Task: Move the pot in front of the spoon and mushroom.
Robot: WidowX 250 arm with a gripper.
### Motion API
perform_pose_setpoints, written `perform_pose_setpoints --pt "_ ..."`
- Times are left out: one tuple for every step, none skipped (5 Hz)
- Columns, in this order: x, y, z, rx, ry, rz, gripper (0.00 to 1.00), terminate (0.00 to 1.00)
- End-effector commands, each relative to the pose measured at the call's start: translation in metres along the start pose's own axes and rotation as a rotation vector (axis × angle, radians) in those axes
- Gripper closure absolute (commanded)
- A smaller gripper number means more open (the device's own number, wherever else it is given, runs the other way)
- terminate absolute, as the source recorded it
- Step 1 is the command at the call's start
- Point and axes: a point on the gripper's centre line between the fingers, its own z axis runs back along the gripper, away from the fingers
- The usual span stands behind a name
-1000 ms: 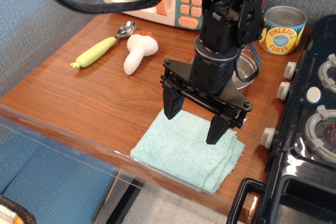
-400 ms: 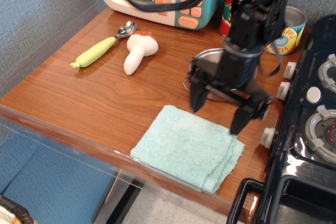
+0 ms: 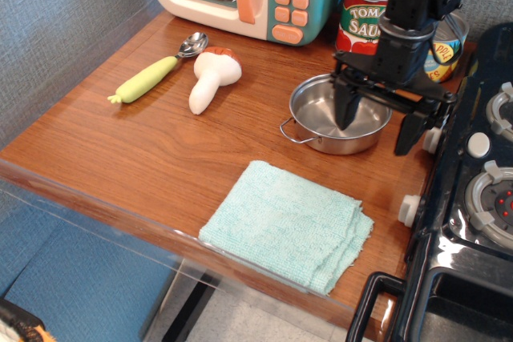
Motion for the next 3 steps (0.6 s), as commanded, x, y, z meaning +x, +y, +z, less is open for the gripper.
perform_pose_setpoints --pt "0.0301 0.0096 -0.0054 0.004 -0.03 0.002 0.0 0.0" --pt "0.0297 0.0111 -0.014 0.012 -0.015 -0.003 1.0 0.0" --pt "0.027 0.0093 -0.0142 0.019 -0.012 -0.006 1.0 0.0"
